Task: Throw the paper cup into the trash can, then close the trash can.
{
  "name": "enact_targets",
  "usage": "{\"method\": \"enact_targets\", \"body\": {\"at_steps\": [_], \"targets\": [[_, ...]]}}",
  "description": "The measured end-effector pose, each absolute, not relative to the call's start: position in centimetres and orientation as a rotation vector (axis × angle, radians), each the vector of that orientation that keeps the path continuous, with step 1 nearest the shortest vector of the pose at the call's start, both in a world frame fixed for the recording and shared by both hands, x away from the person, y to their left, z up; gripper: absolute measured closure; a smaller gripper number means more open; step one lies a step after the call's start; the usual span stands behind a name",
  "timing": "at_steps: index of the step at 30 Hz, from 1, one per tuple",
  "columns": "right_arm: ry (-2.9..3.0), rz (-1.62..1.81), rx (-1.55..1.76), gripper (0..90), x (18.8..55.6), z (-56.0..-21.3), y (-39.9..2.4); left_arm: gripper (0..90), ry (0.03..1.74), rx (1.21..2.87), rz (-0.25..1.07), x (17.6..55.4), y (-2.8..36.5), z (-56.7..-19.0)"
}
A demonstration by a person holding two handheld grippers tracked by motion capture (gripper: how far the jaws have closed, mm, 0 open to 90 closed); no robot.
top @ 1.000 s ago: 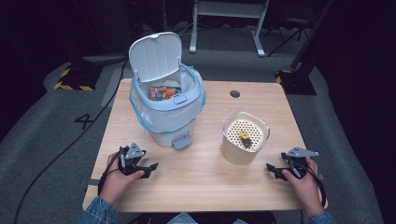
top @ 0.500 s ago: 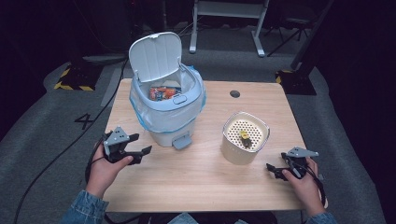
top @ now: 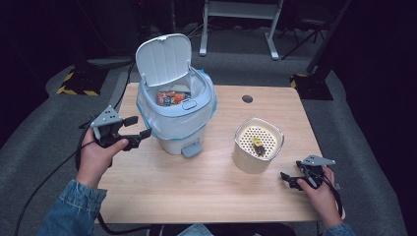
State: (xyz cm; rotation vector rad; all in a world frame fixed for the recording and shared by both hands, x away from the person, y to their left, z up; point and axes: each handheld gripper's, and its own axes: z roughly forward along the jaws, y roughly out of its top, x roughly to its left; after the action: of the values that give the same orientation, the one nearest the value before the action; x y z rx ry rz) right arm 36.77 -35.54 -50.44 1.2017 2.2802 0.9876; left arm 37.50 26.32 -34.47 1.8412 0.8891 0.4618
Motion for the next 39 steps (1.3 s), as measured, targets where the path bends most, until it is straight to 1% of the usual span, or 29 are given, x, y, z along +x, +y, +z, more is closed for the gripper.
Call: {"method": "enact_targets", "body": {"at_steps": [12, 18, 28, 39], "targets": [[2.280, 0.988, 1.202, 12.4, 36.8, -50.4, -35.5, 30.6, 0.893, 1.734, 0.547, 39.9, 26.7, -30.3], [2.280, 0.988, 1.201, 12.4, 36.8, -50.4, -35.5, 30.3, 0.892, 1.722, 0.595, 41.3, 26.7, -28.6], [2.280, 0.988, 1.201, 12.4, 36.8, -50.4, -35.5, 29.5, 0.884, 1.697, 0.652, 43.0, 26.2, -27.0], [2.280, 0.988, 1.202, 12.4, 36.8, -50.4, -35.5, 28.7, 0.922, 1.691, 0.722, 45.6, 25.7, -25.4]]}}
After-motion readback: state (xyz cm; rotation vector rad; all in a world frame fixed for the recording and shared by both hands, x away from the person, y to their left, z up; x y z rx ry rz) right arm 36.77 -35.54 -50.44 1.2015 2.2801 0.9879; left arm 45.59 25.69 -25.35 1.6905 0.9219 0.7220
